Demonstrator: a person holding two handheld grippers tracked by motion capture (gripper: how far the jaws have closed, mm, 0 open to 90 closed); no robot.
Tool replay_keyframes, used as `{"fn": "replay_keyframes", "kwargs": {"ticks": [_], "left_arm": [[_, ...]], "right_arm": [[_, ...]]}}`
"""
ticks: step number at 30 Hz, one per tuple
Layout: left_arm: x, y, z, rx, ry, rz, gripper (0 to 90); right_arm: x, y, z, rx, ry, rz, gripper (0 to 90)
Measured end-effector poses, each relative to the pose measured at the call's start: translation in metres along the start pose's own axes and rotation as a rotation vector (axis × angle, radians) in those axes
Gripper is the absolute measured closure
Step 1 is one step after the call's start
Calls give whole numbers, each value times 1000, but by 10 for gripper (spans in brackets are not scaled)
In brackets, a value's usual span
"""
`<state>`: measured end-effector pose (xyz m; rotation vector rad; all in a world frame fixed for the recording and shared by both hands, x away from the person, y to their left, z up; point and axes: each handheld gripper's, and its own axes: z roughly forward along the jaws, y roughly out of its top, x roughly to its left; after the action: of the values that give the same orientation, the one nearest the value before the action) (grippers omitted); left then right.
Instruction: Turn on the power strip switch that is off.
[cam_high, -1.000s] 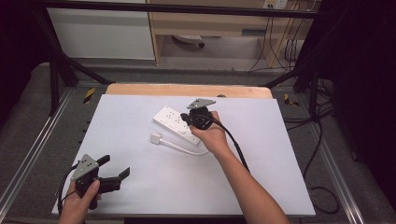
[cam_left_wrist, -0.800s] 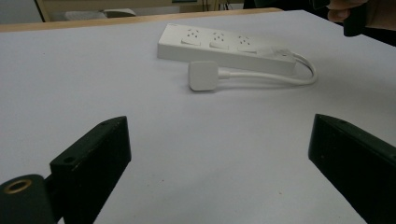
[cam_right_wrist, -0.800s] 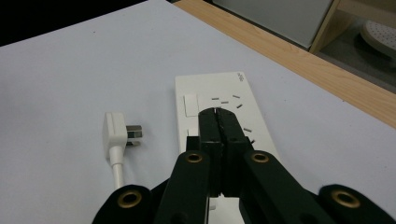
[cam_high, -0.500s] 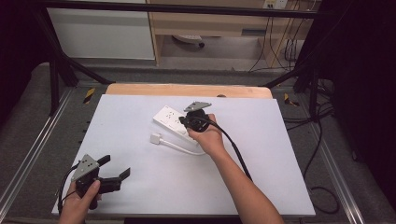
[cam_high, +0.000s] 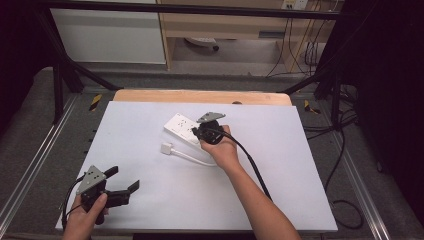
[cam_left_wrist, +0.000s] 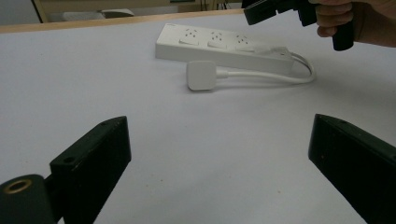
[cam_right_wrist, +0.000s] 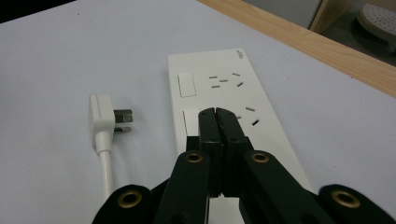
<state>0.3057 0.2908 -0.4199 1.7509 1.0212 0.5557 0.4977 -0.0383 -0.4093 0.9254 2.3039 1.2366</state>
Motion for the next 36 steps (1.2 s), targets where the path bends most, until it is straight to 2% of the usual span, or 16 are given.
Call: {"fn": "replay_keyframes", "kwargs": {"ticks": [11, 22, 36], "left_arm": [[0, -1, 1, 4, -7, -10, 59], [0, -1, 0, 5, -10, -1, 59], [1, -1, 0, 6, -3, 0, 59]], "right_arm": [[0, -10, 4, 0, -9, 10, 900], [2, -14, 7, 17, -12, -7, 900], [3, -26, 9, 12, -19, 18, 900]]}}
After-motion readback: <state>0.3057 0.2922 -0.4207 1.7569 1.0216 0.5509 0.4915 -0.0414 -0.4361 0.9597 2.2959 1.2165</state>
